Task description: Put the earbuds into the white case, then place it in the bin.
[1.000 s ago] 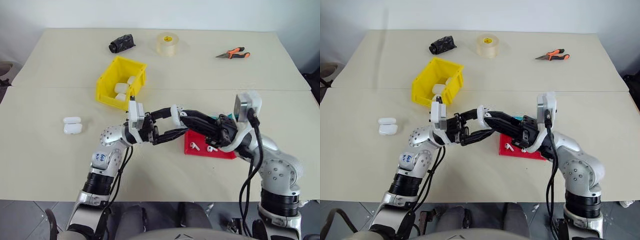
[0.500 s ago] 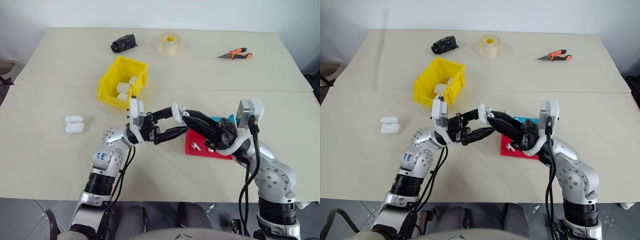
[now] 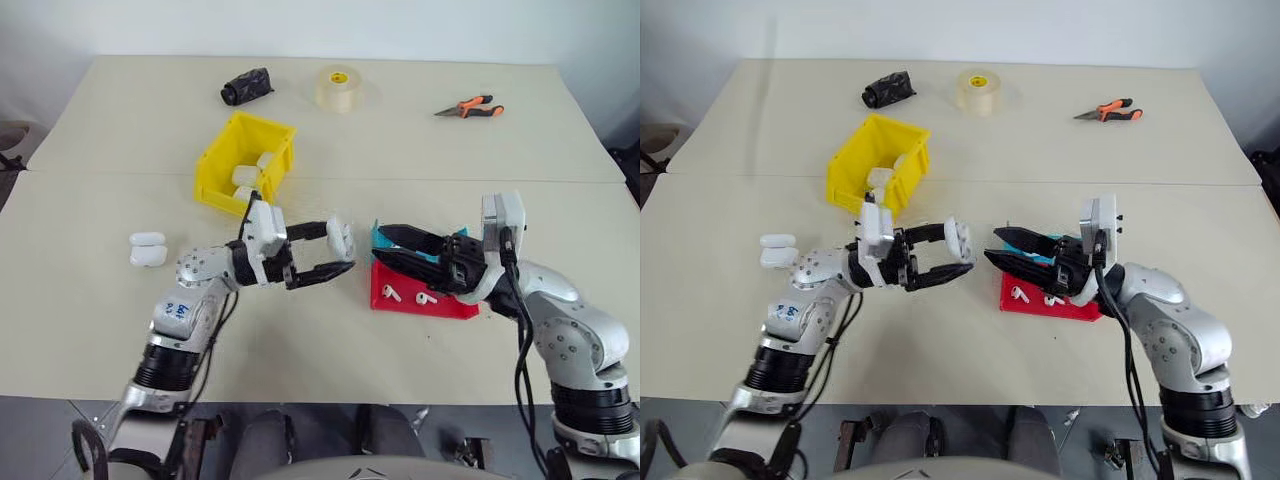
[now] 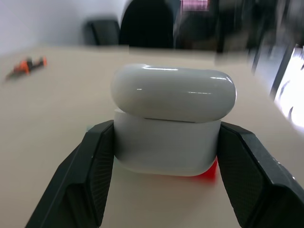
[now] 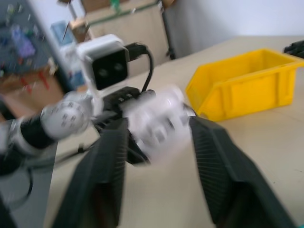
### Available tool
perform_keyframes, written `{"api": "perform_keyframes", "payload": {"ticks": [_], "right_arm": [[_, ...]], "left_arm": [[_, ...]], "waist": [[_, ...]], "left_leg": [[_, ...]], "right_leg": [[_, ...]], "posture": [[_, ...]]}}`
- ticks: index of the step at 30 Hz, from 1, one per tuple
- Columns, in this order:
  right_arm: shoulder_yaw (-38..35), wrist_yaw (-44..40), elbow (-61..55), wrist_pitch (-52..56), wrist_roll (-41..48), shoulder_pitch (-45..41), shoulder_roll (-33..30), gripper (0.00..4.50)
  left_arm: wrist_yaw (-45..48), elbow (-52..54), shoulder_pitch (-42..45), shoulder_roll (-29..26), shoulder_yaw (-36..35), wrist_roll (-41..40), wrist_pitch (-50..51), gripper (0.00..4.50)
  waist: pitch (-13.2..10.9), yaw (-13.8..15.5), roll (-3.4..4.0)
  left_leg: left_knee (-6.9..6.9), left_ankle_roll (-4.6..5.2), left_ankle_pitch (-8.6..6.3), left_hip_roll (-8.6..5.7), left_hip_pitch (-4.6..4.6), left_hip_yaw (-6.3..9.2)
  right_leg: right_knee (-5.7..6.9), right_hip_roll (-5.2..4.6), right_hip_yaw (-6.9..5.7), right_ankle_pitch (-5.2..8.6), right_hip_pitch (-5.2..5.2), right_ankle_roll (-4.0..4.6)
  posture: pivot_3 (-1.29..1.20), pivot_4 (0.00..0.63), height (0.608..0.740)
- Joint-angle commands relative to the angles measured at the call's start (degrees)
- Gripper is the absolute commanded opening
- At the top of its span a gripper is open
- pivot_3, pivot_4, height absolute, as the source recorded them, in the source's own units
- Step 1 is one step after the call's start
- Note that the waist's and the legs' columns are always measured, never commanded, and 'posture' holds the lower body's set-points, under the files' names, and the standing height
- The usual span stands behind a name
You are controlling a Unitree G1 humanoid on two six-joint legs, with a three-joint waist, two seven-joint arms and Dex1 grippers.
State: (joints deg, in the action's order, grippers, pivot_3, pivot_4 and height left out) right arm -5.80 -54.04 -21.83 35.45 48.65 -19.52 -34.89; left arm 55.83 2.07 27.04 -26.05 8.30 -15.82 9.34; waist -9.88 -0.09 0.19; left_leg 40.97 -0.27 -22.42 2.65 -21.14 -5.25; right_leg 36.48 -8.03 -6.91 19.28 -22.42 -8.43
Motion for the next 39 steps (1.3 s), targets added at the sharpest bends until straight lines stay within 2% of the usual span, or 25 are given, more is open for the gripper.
{"api": "perform_keyframes", "payload": {"ticks": [1, 2, 3, 10, 14, 19, 23, 26, 27, 30, 34, 39], "right_arm": [[5.2, -3.7, -1.6, -0.1, -3.6, -4.1, -2.5, 0.55], [7.0, -4.2, -1.4, -0.4, -5.2, -5.2, -2.8, 0.15], [8.4, -4.3, -1.2, -0.7, -6.5, -6.2, -2.8, 0.04], [15.8, -1.1, 0.4, 2.3, -11.2, -11.7, 1.2, 0.04], [16.5, -0.8, 1.5, 3.4, -13.8, -9.8, -0.5, 0.04], [12.1, -4.1, 1.6, 2.1, -12.9, -4.0, -4.9, 0.04], [1.9, -3.7, 4.8, 0.1, -6.5, -0.3, -2.2, 0.04], [-1.5, -8.3, 4.5, -6.2, -6.5, 4.5, -1.8, 0.04], [-2.4, -7.6, 4.6, -7.4, -6.8, 5.6, -1.0, 0.04], [-5.3, -5.2, 6.2, -19.0, -11.6, 7.6, 3.2, 0.85], [-6.4, -3.8, 7.9, -31.0, -17.5, 8.8, 6.4, 2.28], [-7.3, -0.9, 8.6, -38.2, -19.3, 8.9, 8.4, 4.05]], "left_arm": [[0.6, 2.5, 2.7, -2.2, 2.1, 3.0, 1.4, 2.82], [0.9, 2.9, 2.9, -2.6, 2.7, 3.3, 2.2, 2.82], [1.1, 3.3, 3.1, -2.8, 3.3, 3.6, 2.7, 2.82], [-0.1, 6.1, 3.1, -0.8, 6.2, 4.3, 5.0, 2.82], [-1.9, 7.0, 1.4, 1.1, 5.1, 2.7, 5.3, 2.82], [-1.7, 9.5, -1.4, 1.4, 1.6, -0.8, 4.4, 2.82], [-0.8, 11.4, -5.3, -0.1, -1.5, -3.4, 4.7, 2.82], [-0.9, 13.2, -9.1, -1.2, -5.2, -6.8, 6.1, 2.82], [-1.3, 13.7, -10.5, -1.7, -6.6, -7.5, 6.4, 2.82], [-4.1, 15.5, -15.8, -2.6, -12.5, -10.1, 7.4, 2.82], [-11.0, 17.5, -20.4, -1.9, -19.0, -11.7, 10.1, 2.82], [-23.2, 16.1, -19.6, 1.5, -25.5, -12.0, 13.2, 2.82]], "waist": [[0.0, 0.1, 0.0], [0.0, 0.2, 0.0], [0.0, 0.2, 0.0], [0.0, 0.0, -0.01], [0.0, 0.2, -0.01], [0.0, 0.1, -0.08], [-0.1, 0.1, -0.1], [-0.1, 0.1, -0.09], [-0.1, 0.1, -0.09], [-0.1, 0.0, -0.1], [-0.1, 0.0, -0.09], [-0.1, 0.4, -0.1]], "left_leg": [[0.0, 0.0, 0.0, 0.0, -0.01, 0.0], [0.01, 0.0, 0.0, 0.02, -0.02, 0.02], [0.01, 0.0, 0.0, 0.02, -0.02, 0.02], [0.02, 0.0, 0.0, 0.02, -0.05, 0.04], [0.04, 0.0, 0.0, 0.01, -0.06, 0.04], [0.02, 0.0, 0.0, 0.01, -0.08, 0.05], [0.03, 0.0, 0.0, 0.04, -0.07, 0.05], [-0.03, 0.0, 0.0, 0.04, -0.03, 0.05], [-0.02, 0.0, 0.0, 0.05, -0.02, 0.06], [0.01, 0.0, 0.0, 0.05, -0.03, 0.03], [0.0, 0.0, 0.0, 0.07, -0.01, 0.02], [0.06, 0.0, 0.0, 0.04, -0.01, 0.07]], "right_leg": [[0.01, 0.0, 0.0, 0.0, 0.0, 0.0], [0.01, 0.01, -0.01, 0.0, -0.01, 0.0], [0.01, 0.0, -0.01, 0.0, -0.01, 0.0], [0.03, 0.01, -0.03, 0.0, -0.03, 0.0], [0.03, -0.01, -0.03, 0.0, -0.02, 0.0], [0.02, -0.01, -0.05, 0.0, -0.02, 0.0], [0.03, -0.02, -0.04, 0.0, -0.01, 0.0], [0.02, -0.01, -0.01, 0.0, -0.01, 0.0], [0.03, -0.01, -0.02, 0.0, -0.01, 0.0], [0.01, -0.01, 0.0, 0.0, -0.01, 0.0], [0.02, -0.01, 0.04, 0.0, -0.02, 0.0], [0.03, -0.05, 0.04, 0.0, 0.04, 0.0]], "posture": [[0.0, 0.15, 0.74], [0.0, 0.15, 0.74], [0.0, 0.15, 0.74], [0.0, 0.15, 0.74], [0.0, 0.15, 0.74], [0.0, 0.15, 0.74], [0.0, 0.15, 0.74], [0.0, 0.15, 0.74], [0.0, 0.15, 0.74], [0.0, 0.15, 0.74], [0.0, 0.15, 0.74], [0.0, 0.15, 0.74]]}}
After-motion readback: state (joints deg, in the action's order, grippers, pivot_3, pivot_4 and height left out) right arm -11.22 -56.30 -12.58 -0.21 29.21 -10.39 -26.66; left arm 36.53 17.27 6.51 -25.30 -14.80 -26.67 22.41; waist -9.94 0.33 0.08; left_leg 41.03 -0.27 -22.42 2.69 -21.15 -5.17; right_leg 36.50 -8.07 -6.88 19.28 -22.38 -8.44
